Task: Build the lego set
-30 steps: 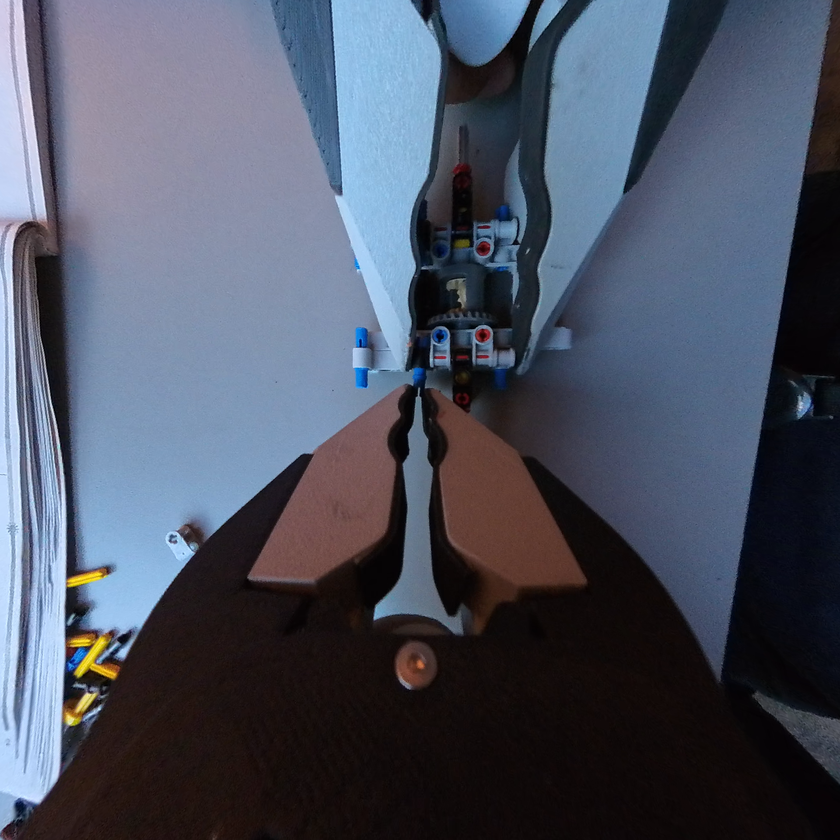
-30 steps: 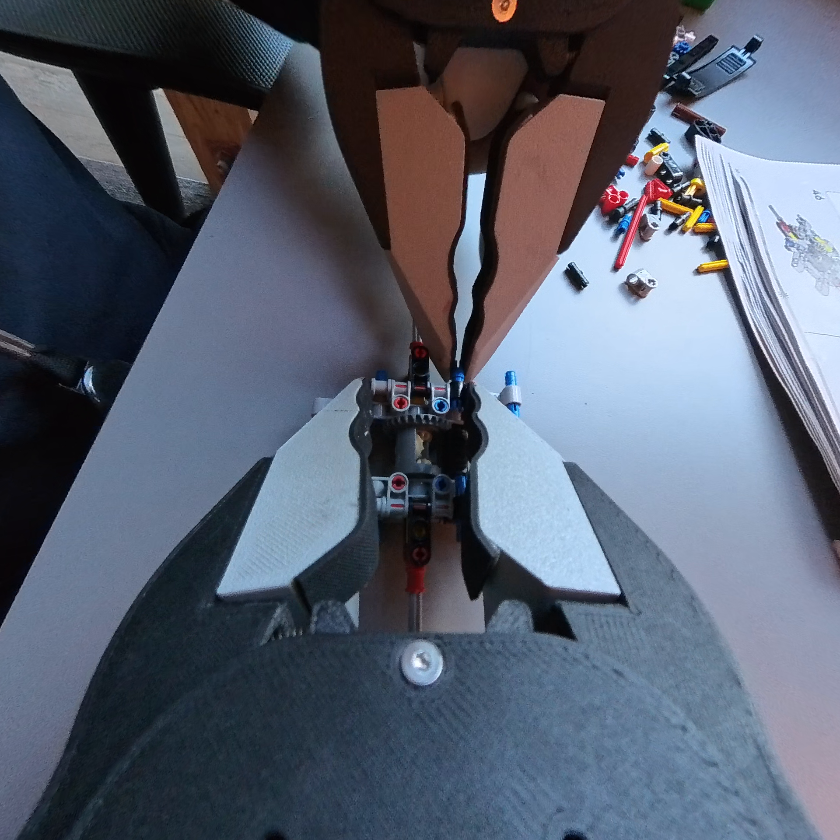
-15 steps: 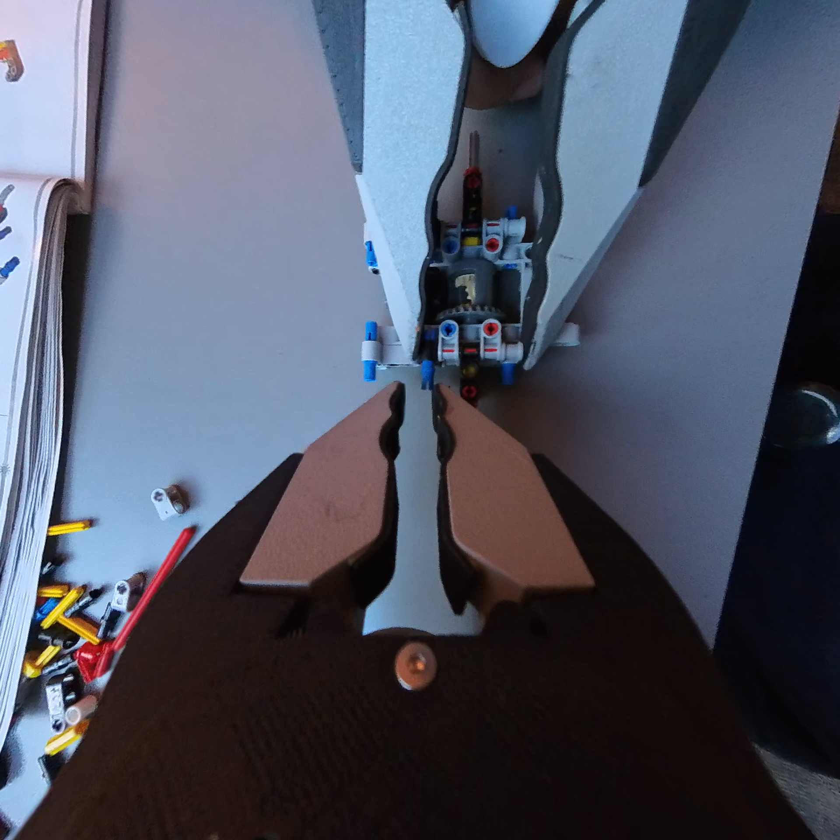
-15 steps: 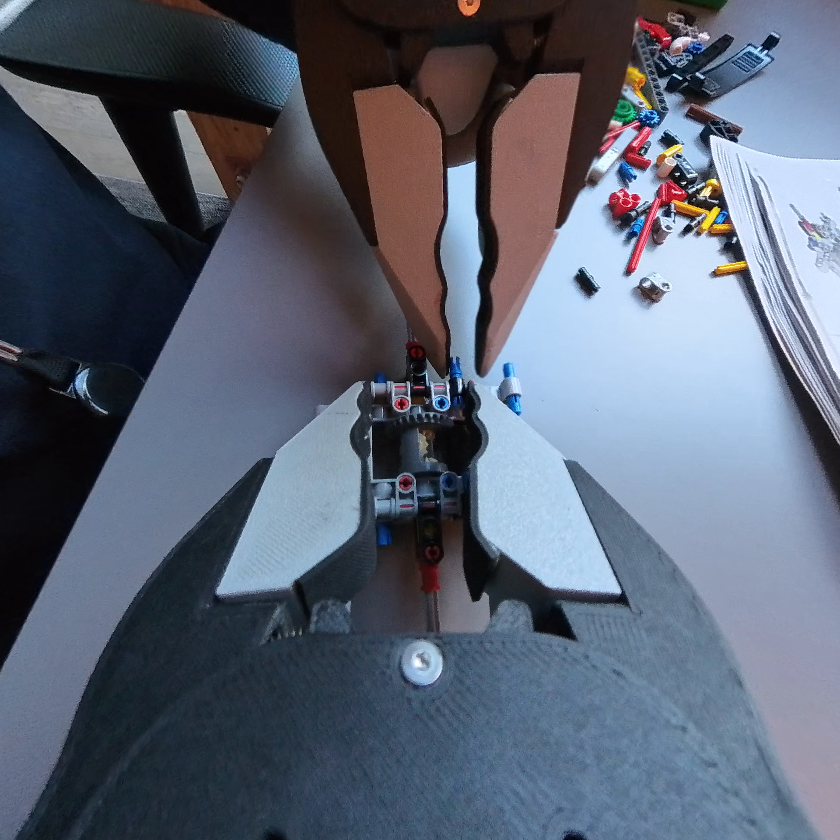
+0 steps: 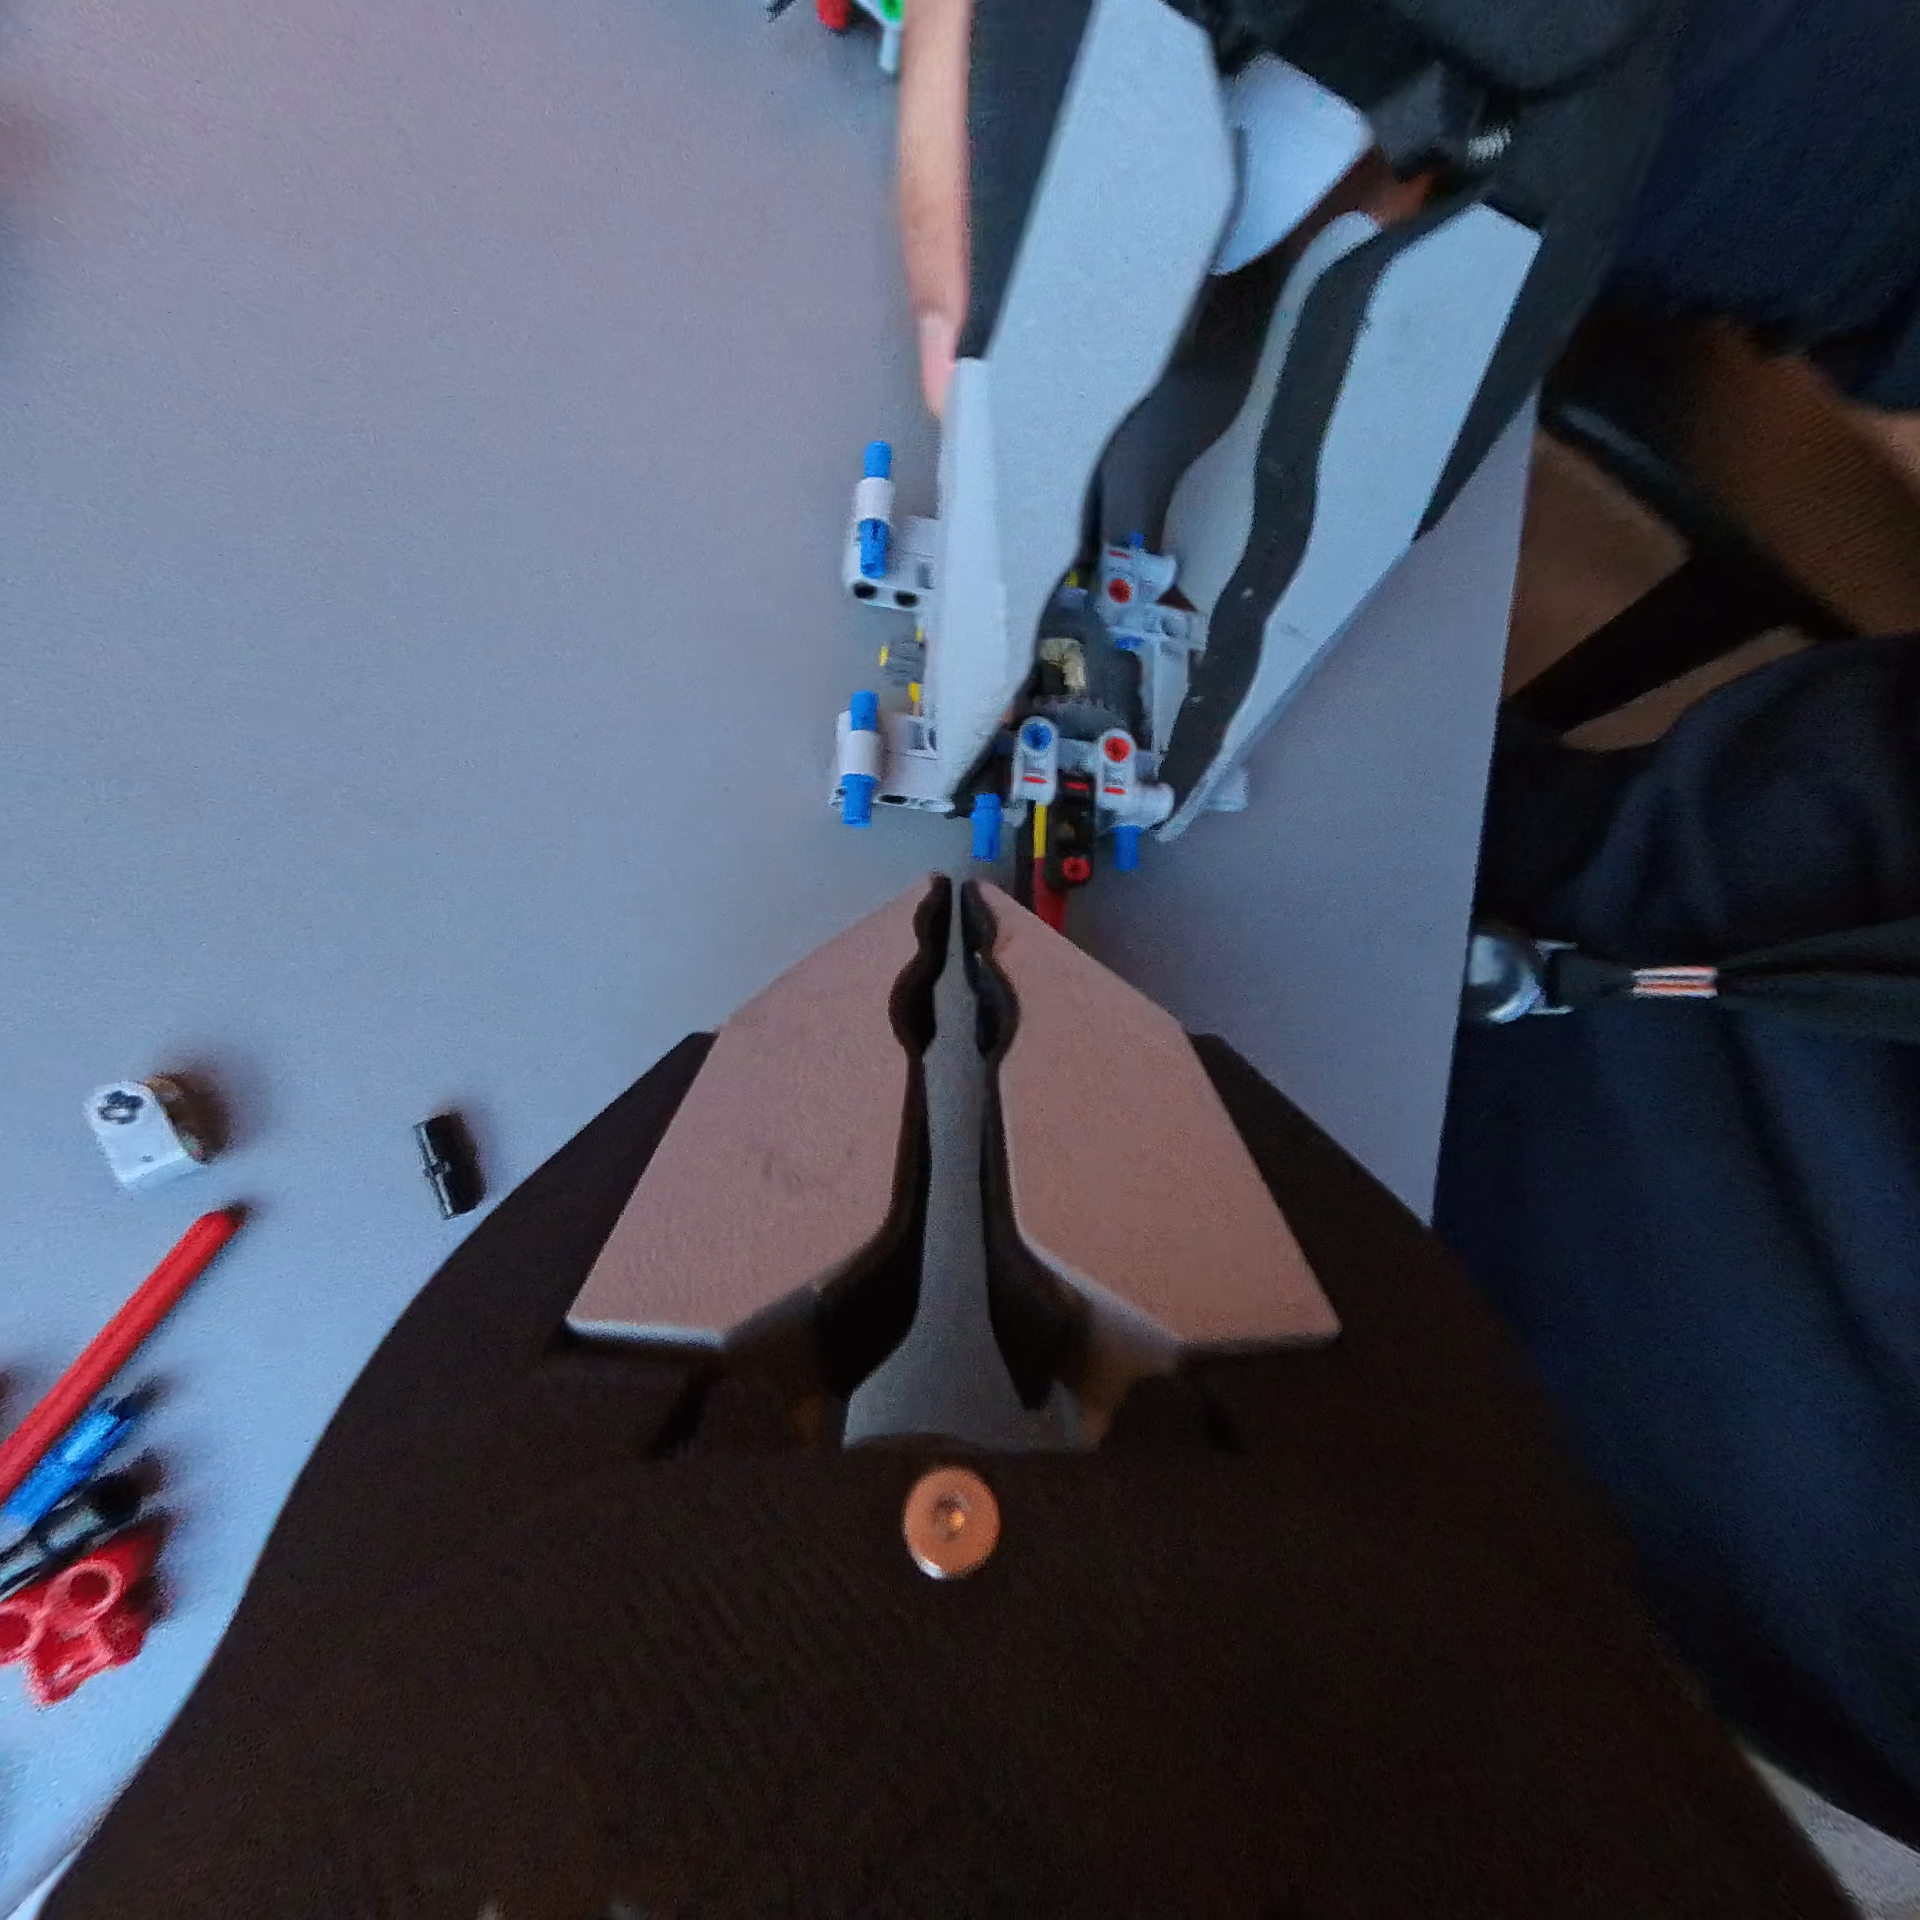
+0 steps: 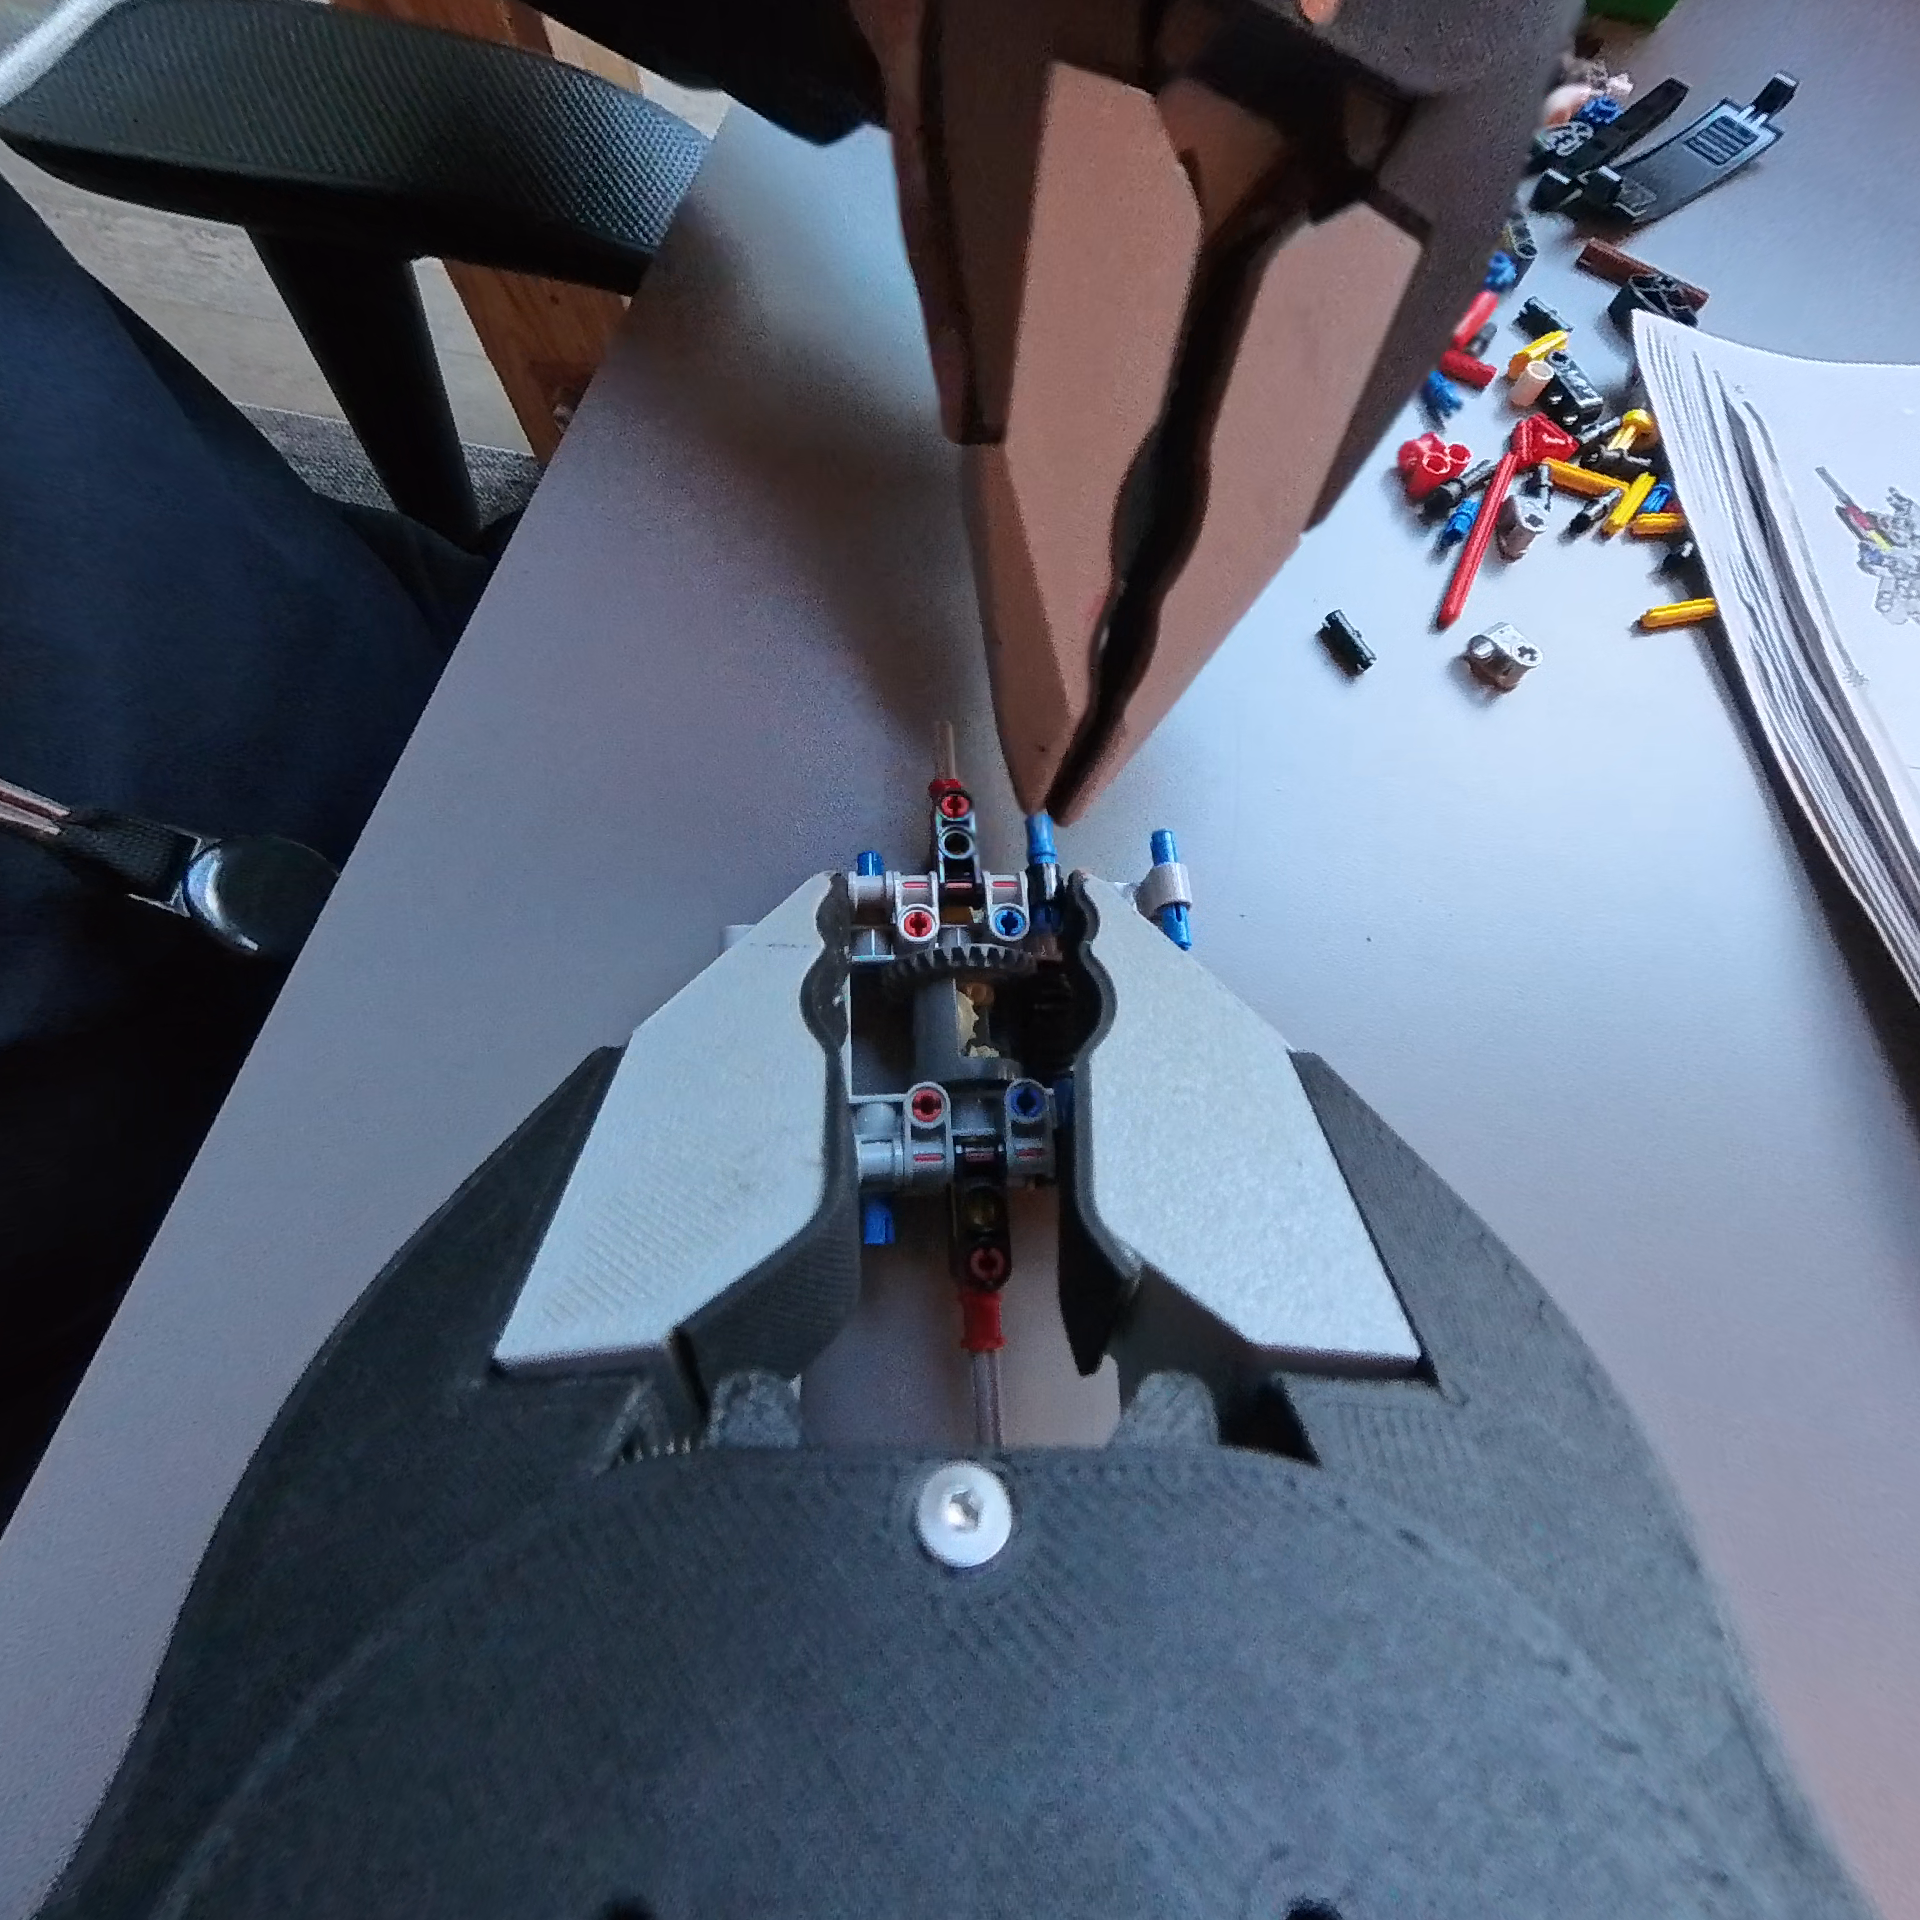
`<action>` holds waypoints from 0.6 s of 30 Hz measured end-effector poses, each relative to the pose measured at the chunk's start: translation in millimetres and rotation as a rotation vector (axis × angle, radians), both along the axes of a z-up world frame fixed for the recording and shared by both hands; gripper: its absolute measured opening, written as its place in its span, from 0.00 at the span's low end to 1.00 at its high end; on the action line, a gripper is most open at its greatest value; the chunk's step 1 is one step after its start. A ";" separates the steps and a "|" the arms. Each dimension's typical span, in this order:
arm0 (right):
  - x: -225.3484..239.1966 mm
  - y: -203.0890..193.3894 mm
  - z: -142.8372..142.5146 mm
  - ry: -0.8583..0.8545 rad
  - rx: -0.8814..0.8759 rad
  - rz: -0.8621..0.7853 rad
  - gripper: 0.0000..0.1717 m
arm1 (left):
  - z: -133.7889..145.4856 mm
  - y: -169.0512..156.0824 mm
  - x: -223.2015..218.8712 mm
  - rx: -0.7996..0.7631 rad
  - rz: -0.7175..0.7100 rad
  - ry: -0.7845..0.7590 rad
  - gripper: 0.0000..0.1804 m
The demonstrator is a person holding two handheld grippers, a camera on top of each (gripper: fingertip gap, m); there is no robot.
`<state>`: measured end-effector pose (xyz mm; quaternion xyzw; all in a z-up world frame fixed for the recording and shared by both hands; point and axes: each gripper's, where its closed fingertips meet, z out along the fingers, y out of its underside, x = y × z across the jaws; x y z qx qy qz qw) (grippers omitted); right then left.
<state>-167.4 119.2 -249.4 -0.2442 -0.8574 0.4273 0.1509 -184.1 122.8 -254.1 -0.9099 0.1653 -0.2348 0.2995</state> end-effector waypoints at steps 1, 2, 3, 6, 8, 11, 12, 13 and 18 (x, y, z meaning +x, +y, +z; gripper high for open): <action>0.1 -0.2 -0.1 0.002 0.001 0.001 0.22 | -0.8 0.7 -0.8 -0.021 0.008 -0.052 0.00; 0.3 -0.3 -0.2 0.005 0.004 0.002 0.22 | -0.3 0.3 0.5 -0.038 0.007 -0.110 0.00; 0.5 -0.5 -0.3 0.008 0.007 0.004 0.22 | 1.5 -0.6 2.7 -0.053 0.005 -0.170 0.00; 1.1 -1.1 -0.4 0.011 0.010 0.009 0.22 | 6.6 0.8 4.3 -0.067 0.020 -0.281 0.00; 1.0 -1.2 -0.4 0.011 0.010 0.011 0.22 | 7.3 1.1 5.4 -0.076 0.023 -0.313 0.01; 1.0 -1.2 -0.4 0.011 0.010 0.012 0.22 | 7.4 0.6 9.5 -0.093 0.012 -0.343 0.03; 1.0 -1.2 -0.4 0.011 0.010 0.012 0.22 | 6.8 0.8 9.8 -0.096 0.013 -0.343 0.03; 1.0 -1.3 -0.5 0.011 0.010 0.012 0.22 | 5.9 1.2 9.3 -0.095 0.014 -0.334 0.02; 0.5 -1.1 -0.8 0.016 0.017 0.008 0.22 | 4.9 2.8 8.4 -0.077 0.029 -0.271 0.01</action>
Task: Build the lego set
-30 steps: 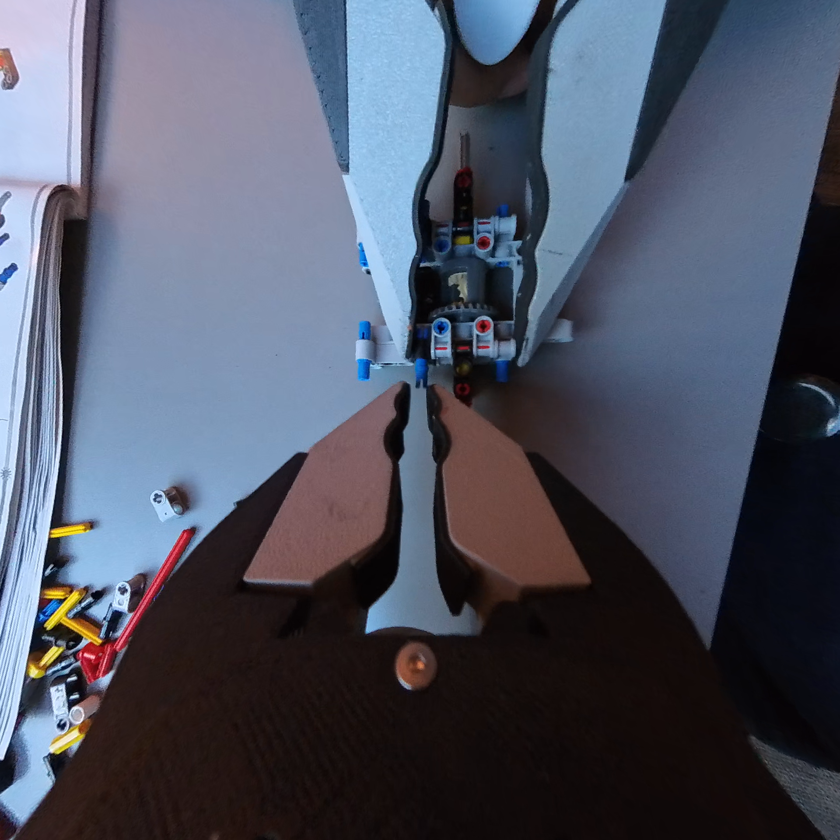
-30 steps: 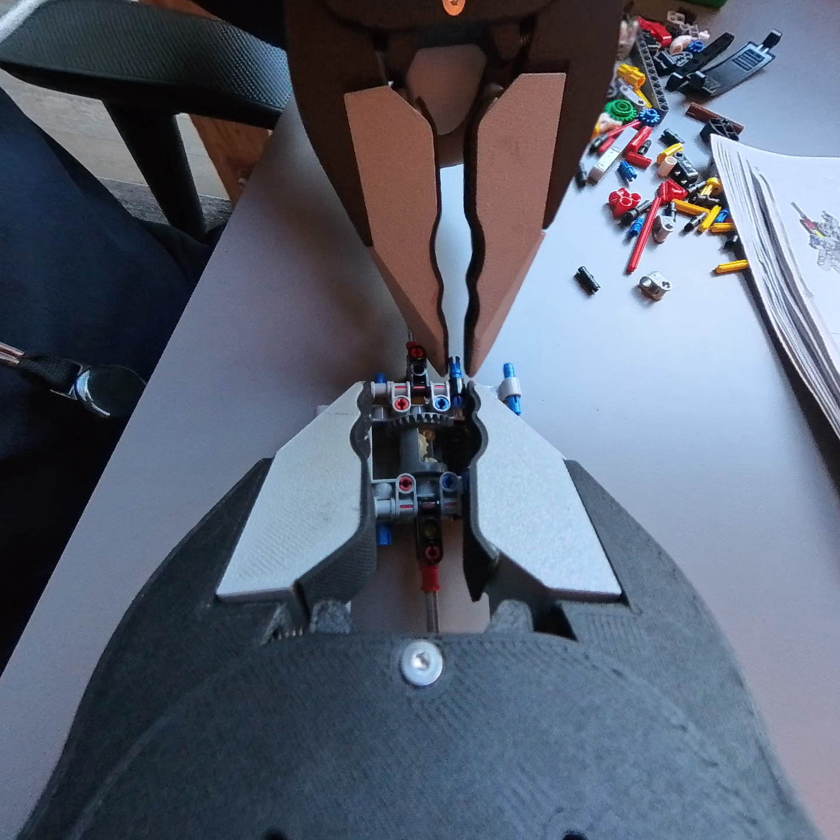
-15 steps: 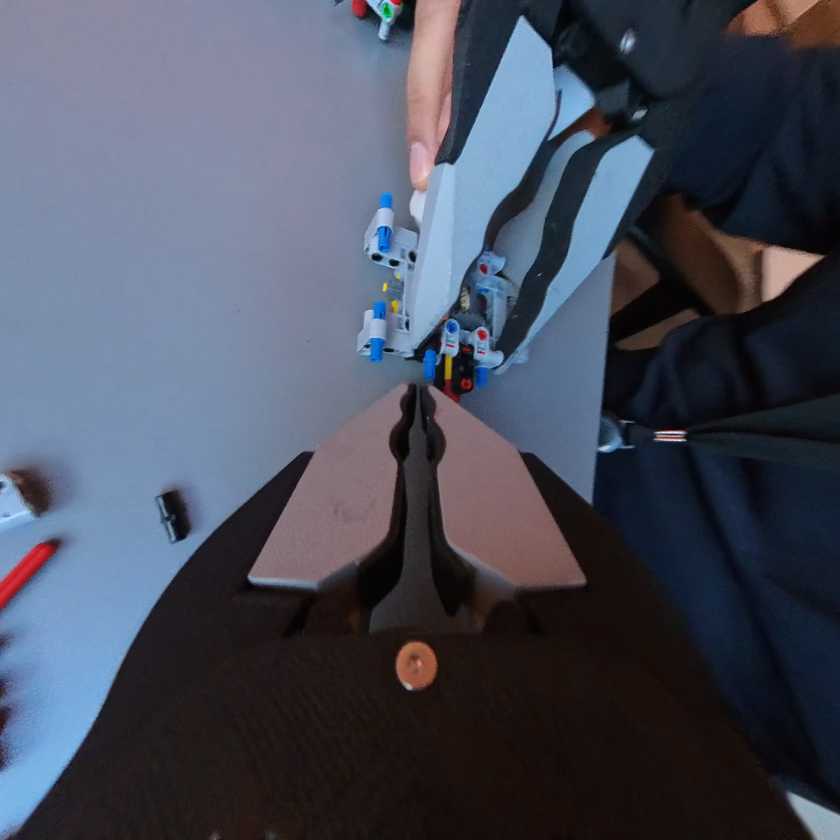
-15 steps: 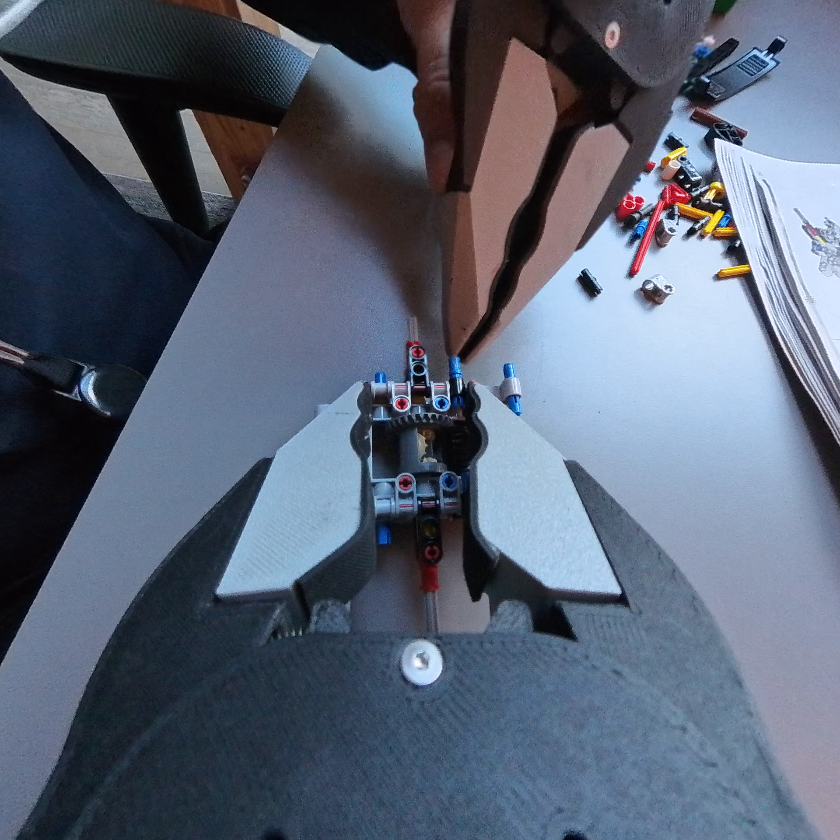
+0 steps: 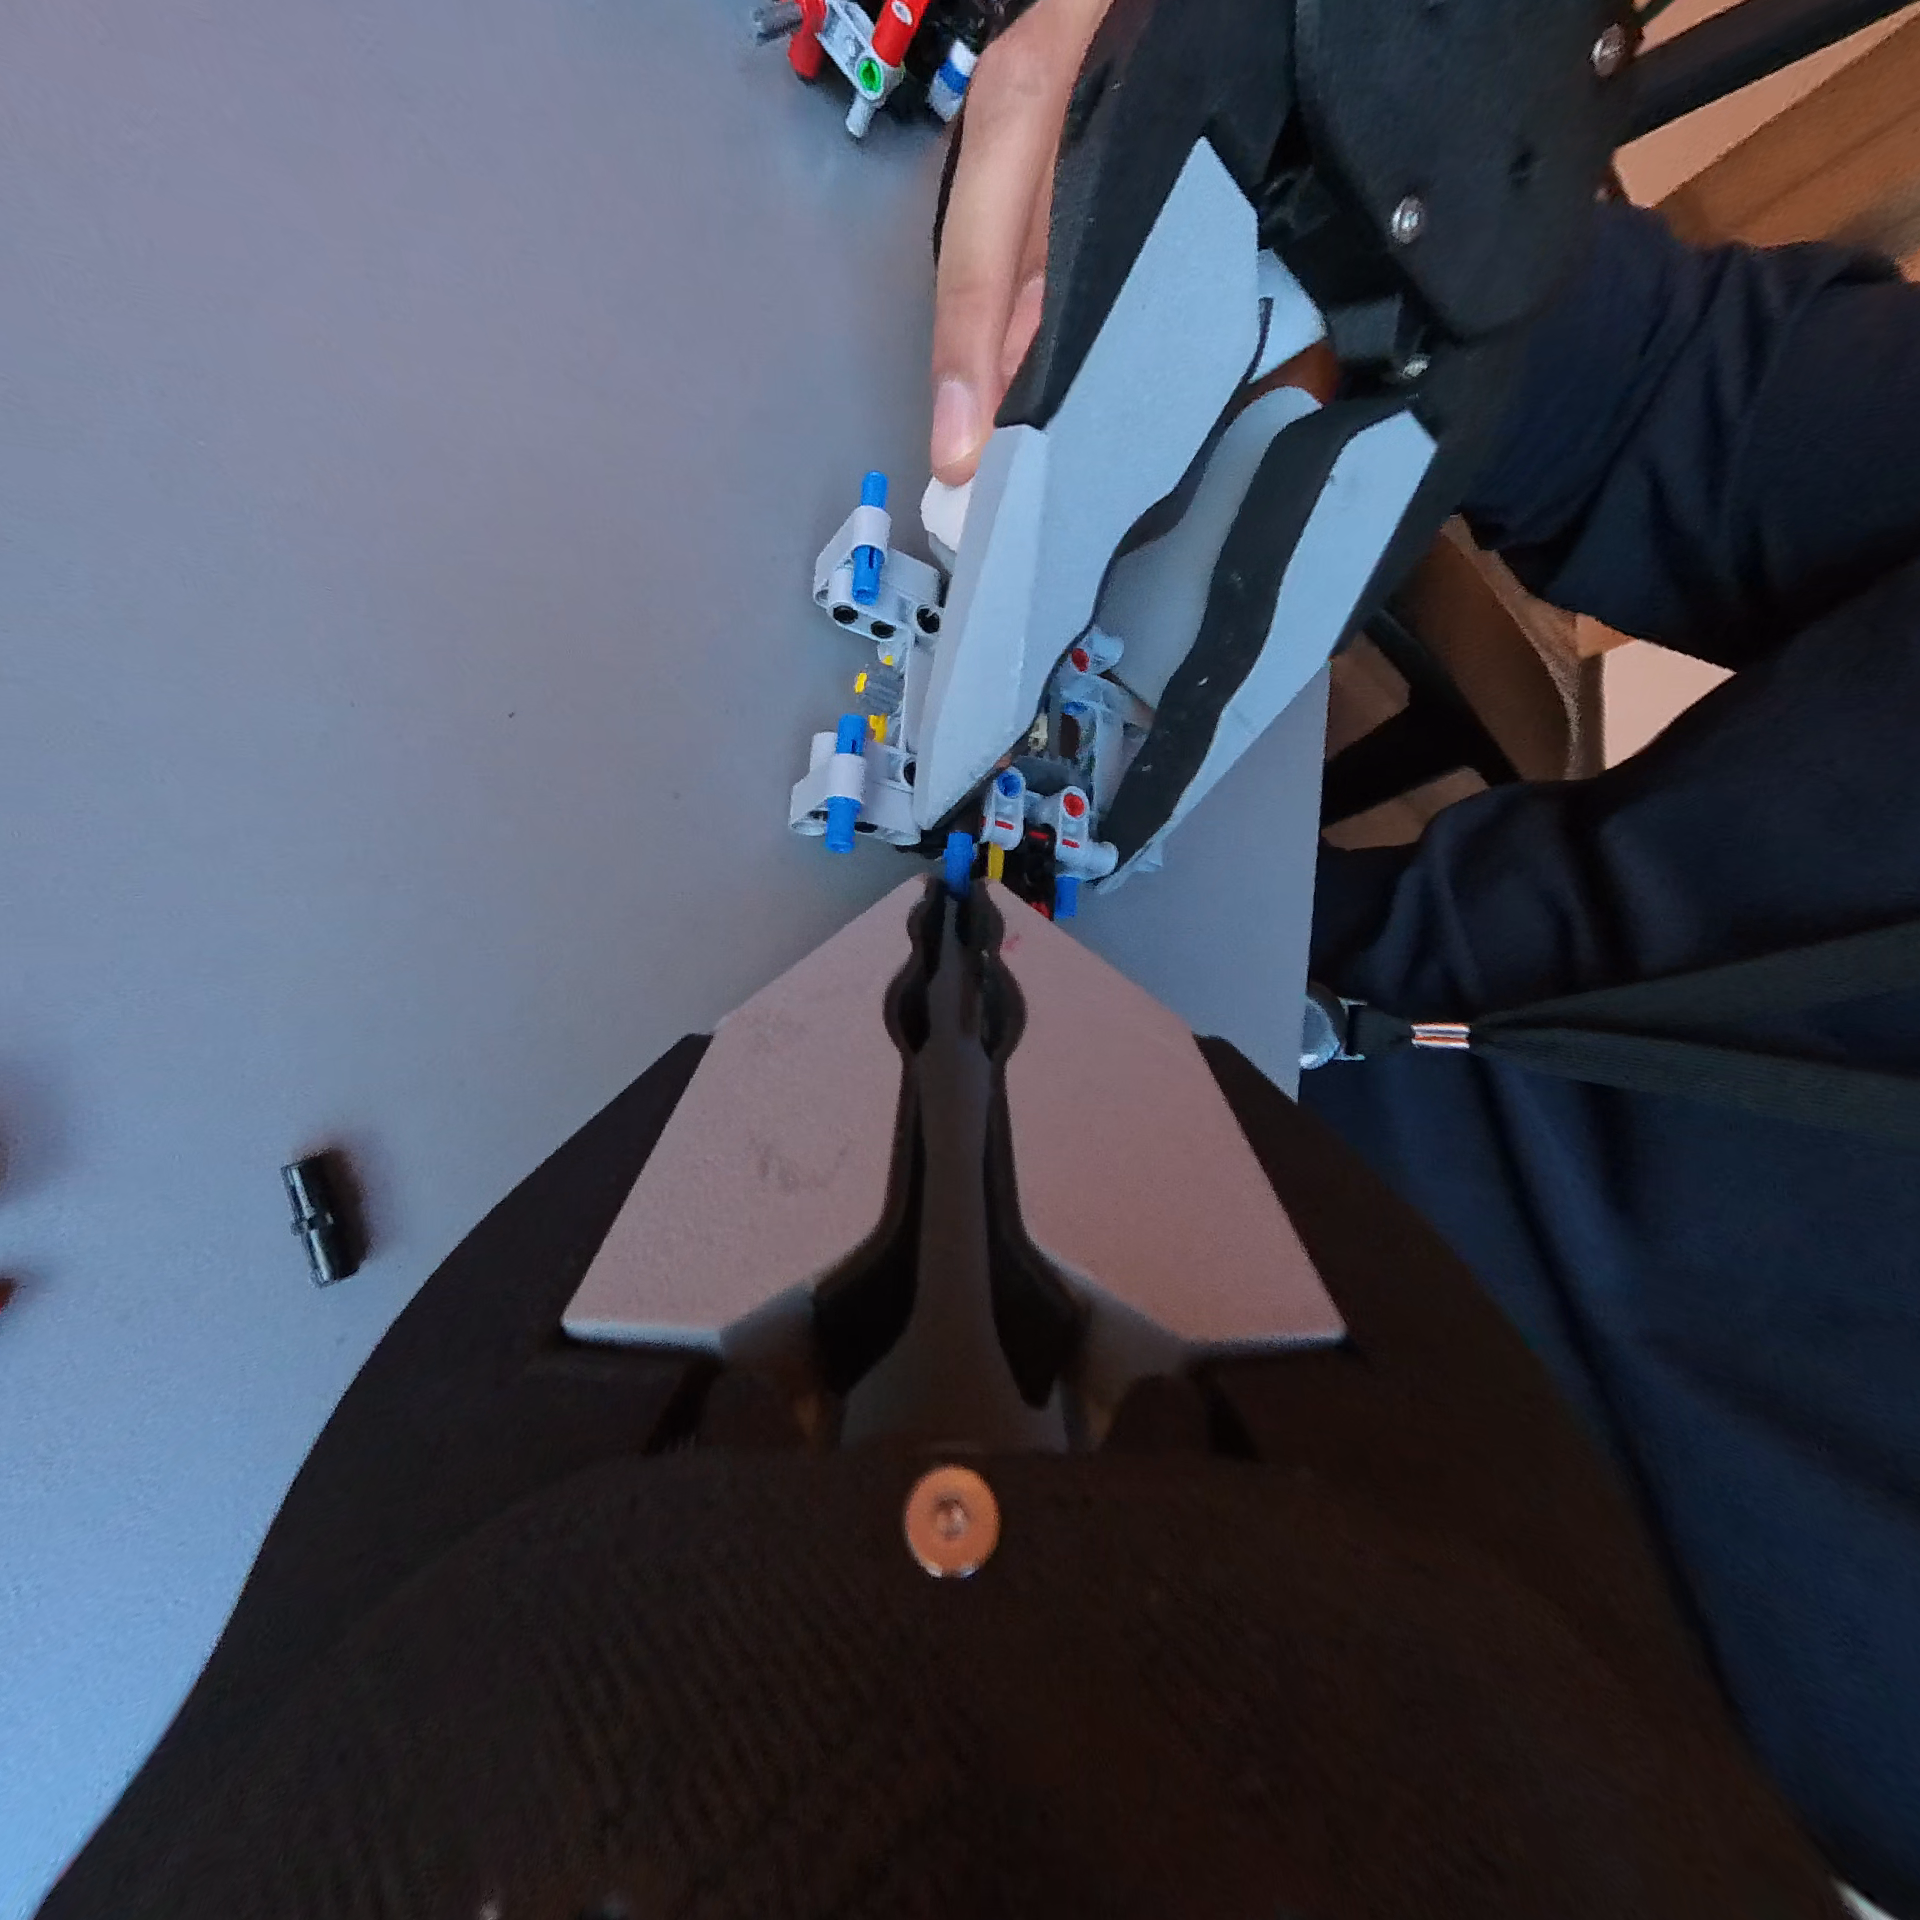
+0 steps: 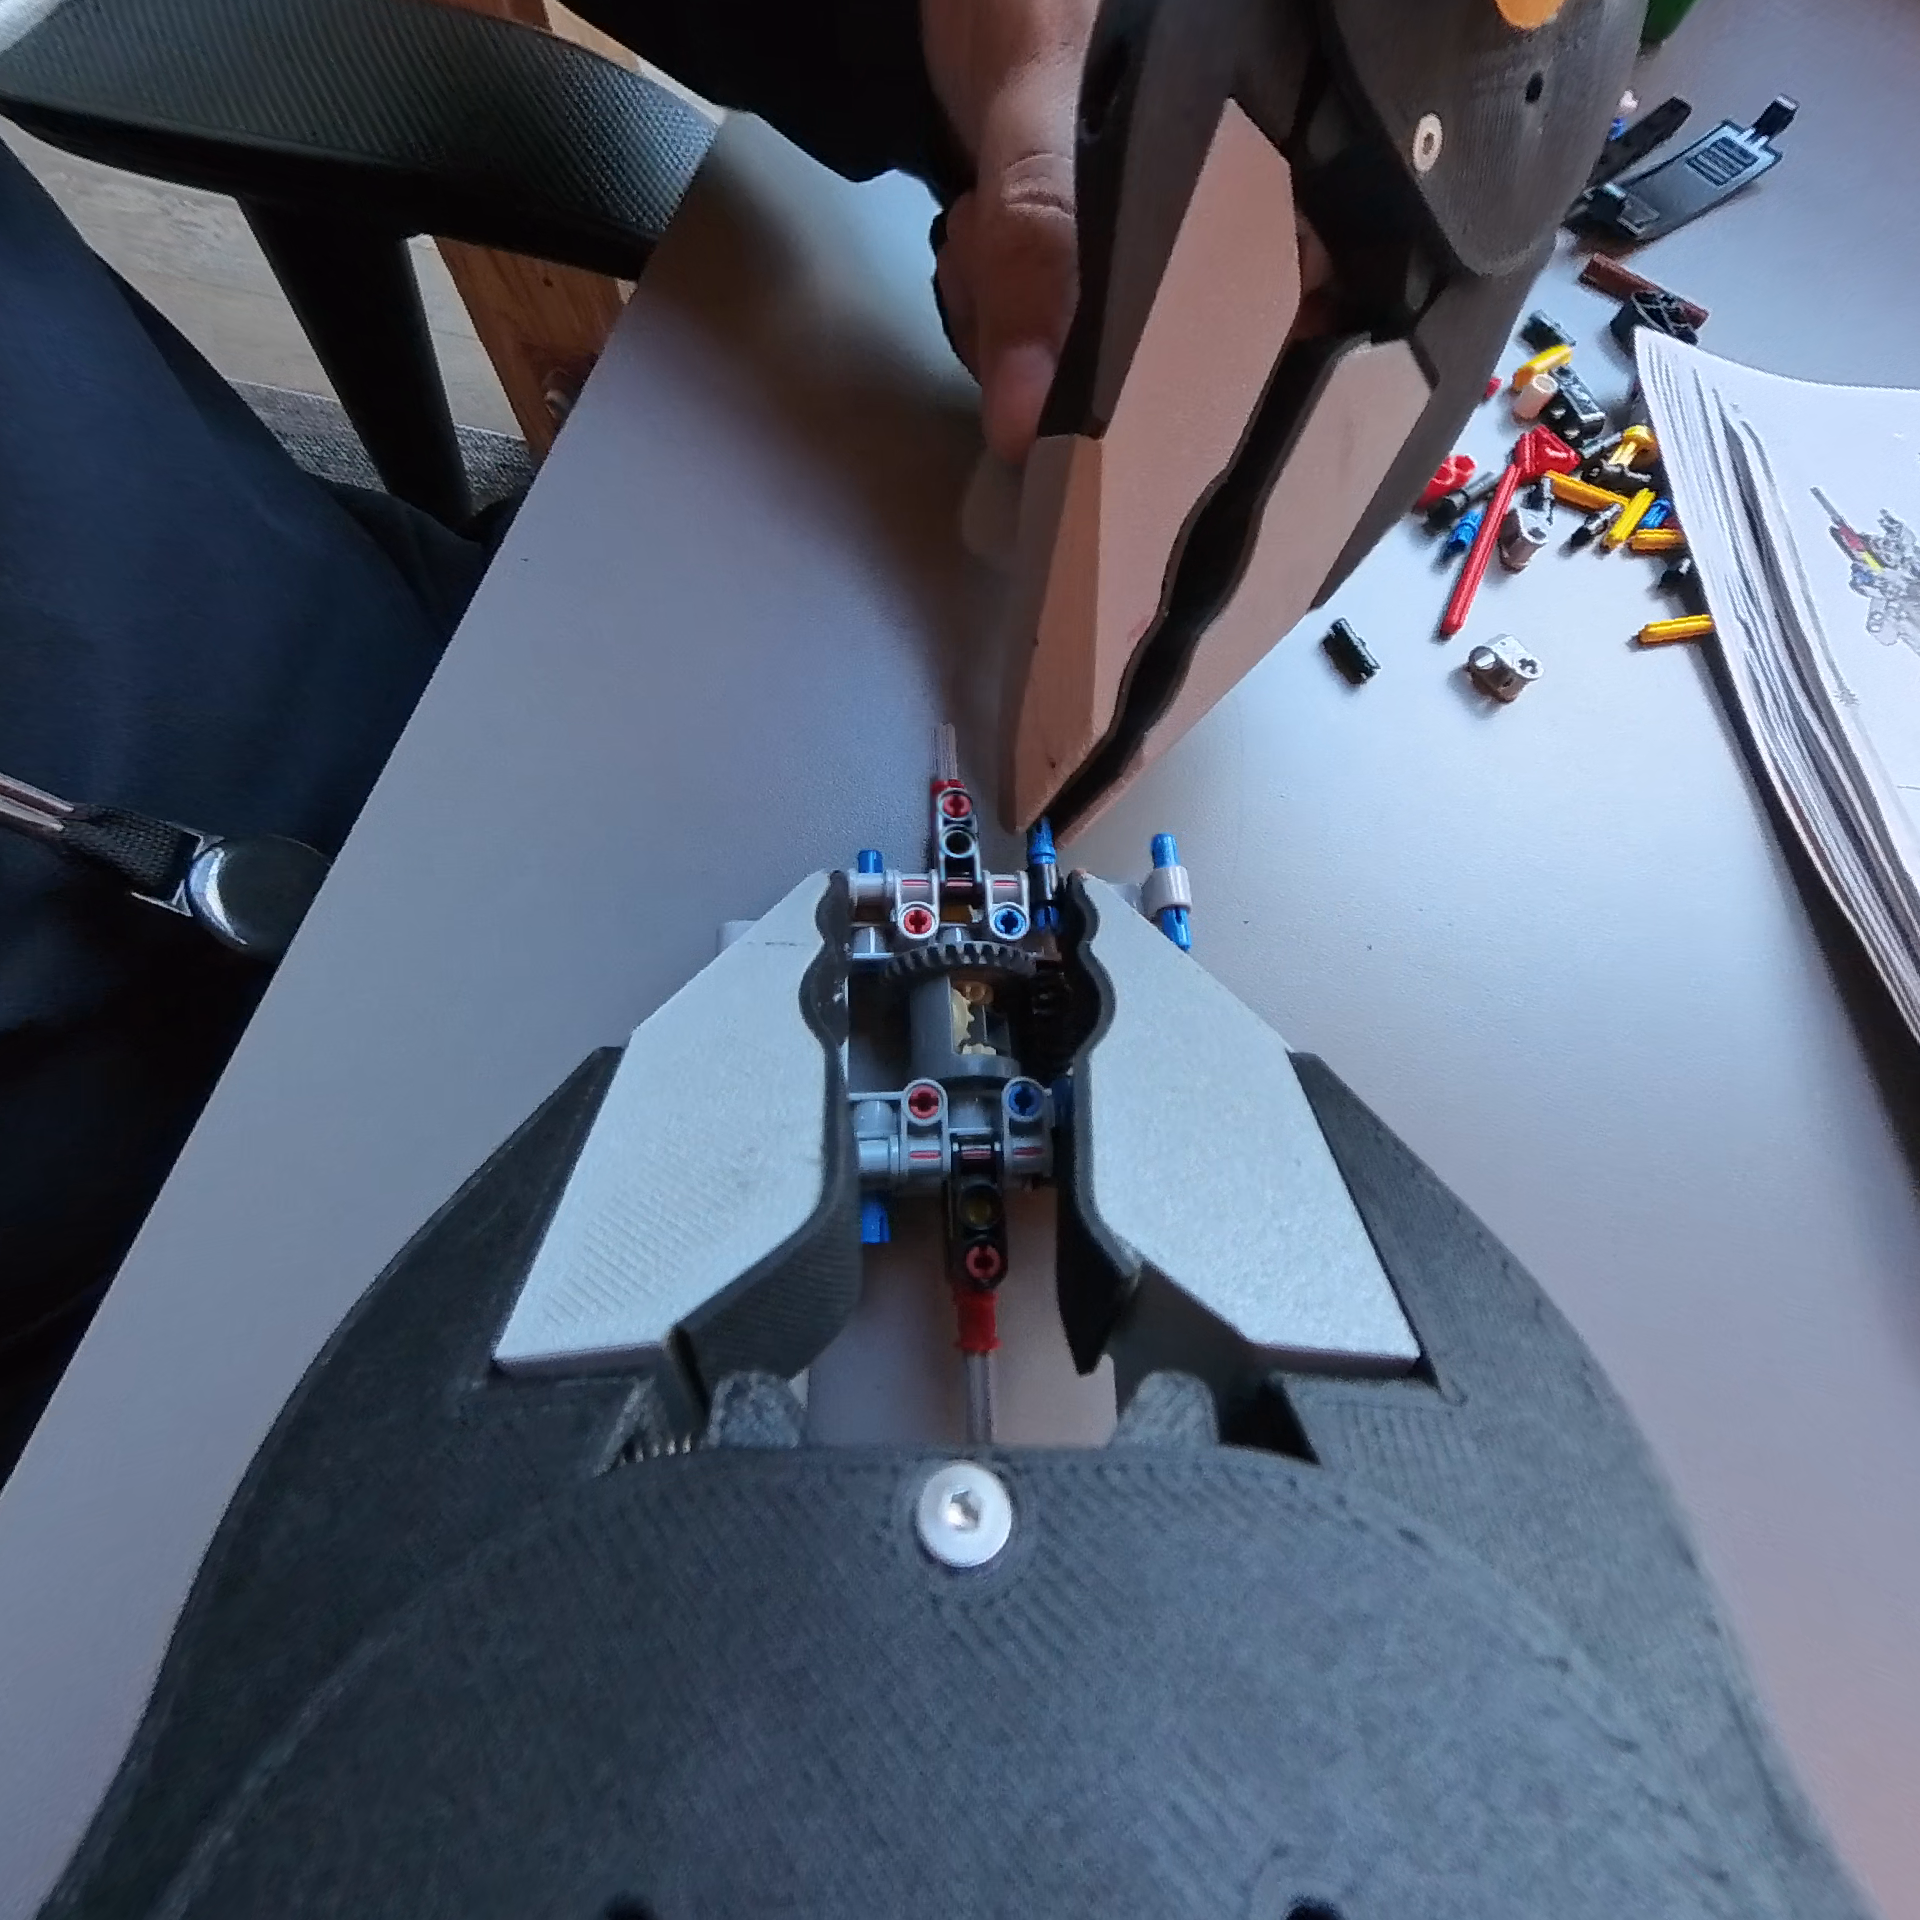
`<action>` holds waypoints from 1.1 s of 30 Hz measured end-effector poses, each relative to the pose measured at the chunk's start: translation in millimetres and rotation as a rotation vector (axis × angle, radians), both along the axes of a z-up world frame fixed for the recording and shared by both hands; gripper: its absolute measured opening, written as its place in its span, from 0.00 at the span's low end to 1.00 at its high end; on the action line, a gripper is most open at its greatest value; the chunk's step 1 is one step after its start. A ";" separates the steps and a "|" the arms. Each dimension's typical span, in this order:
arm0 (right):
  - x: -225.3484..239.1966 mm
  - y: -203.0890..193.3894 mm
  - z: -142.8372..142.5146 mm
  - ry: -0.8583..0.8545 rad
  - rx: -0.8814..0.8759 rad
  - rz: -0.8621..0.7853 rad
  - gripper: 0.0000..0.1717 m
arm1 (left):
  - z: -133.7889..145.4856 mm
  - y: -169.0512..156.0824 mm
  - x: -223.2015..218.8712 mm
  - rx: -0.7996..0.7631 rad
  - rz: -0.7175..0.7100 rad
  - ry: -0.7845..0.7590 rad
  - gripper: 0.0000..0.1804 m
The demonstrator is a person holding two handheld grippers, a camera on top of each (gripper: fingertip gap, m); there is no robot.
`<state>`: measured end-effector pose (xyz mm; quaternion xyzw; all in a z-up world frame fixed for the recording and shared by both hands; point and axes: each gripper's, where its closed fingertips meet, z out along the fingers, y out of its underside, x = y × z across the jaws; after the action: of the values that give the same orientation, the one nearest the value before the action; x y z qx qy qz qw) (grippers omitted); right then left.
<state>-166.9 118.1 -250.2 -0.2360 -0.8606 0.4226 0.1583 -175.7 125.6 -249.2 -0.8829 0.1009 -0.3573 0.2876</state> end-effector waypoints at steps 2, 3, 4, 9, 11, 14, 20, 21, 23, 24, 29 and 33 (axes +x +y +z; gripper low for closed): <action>0.0 0.2 -0.2 -0.001 0.002 -0.002 0.22 | 0.4 1.5 0.3 -0.009 0.024 -0.002 0.01; 0.0 0.1 -0.4 0.001 0.005 -0.001 0.22 | 0.5 3.1 1.2 -0.008 0.036 -0.014 0.00; 0.1 -0.1 -0.6 0.004 0.008 -0.002 0.22 | 0.8 4.5 2.1 -0.012 0.042 -0.030 0.00; -0.2 -0.1 -0.1 0.001 0.001 -0.005 0.22 | 0.5 4.8 1.8 -0.018 0.029 -0.036 0.00; -2.5 1.3 0.3 -0.010 -0.009 -0.019 0.22 | 0.2 6.1 -0.7 -0.011 0.036 -0.023 0.01; -4.8 2.9 0.7 0.002 0.002 -0.033 0.22 | -0.1 7.0 -3.7 0.024 0.030 0.039 0.01; -1.1 16.9 20.7 0.066 -0.080 -0.075 0.29 | -0.9 3.2 -5.9 0.062 0.000 0.162 0.01; -0.1 22.4 25.7 0.070 -0.106 -0.089 0.29 | -0.2 2.0 -7.1 0.060 0.003 0.161 0.03; 1.3 36.6 34.3 0.079 -0.143 -0.127 0.29 | -0.7 -2.1 -13.5 0.041 0.022 0.171 0.11; 2.4 43.6 37.2 0.076 -0.161 -0.144 0.29 | -0.6 -5.3 -17.4 0.038 0.032 0.178 0.12; 9.8 59.1 28.1 -0.051 -0.231 -0.156 0.27 | 6.1 -22.0 -29.3 0.061 0.110 0.127 0.12; 10.2 51.8 24.7 -0.062 -0.217 -0.143 0.28 | 5.5 -32.7 -25.2 0.077 0.133 0.061 0.13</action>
<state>-156.6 169.9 -225.5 -0.3255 -0.7954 0.4932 0.1347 -200.9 92.9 -243.7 -0.8863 0.0643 -0.3061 0.3414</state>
